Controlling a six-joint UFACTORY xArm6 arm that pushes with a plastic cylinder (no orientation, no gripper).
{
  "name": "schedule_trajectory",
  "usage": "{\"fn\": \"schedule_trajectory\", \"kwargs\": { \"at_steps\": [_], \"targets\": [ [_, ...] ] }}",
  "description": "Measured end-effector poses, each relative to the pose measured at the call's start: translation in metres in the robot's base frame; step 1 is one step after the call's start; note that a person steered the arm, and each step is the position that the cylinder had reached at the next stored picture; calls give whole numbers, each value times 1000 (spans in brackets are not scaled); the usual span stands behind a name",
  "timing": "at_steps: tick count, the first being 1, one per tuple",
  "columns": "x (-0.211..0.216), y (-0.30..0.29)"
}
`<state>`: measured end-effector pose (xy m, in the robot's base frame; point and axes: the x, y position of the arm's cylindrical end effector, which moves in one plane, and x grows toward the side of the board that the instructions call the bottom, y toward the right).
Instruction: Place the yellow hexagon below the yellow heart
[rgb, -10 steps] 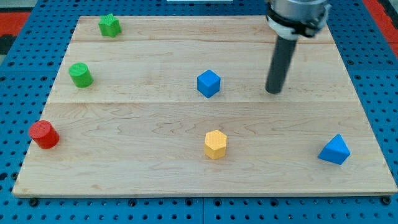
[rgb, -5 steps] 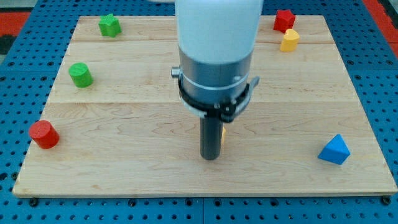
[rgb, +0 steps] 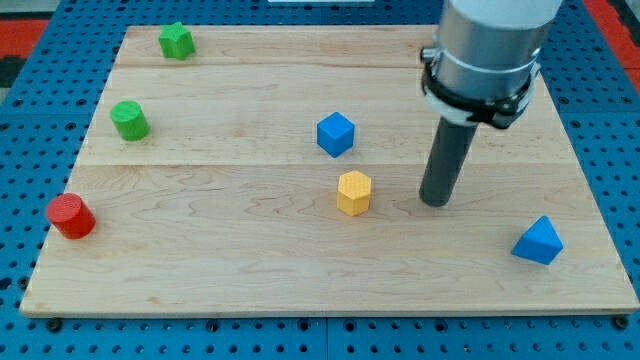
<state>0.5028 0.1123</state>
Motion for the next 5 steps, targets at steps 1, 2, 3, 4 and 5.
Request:
{"fn": "schedule_trajectory", "kwargs": {
  "at_steps": [1, 2, 3, 4, 5],
  "targets": [
    [32, -60],
    [23, -131],
    [-2, -81],
    [-29, -53],
    [-44, -56]
  ]
}}
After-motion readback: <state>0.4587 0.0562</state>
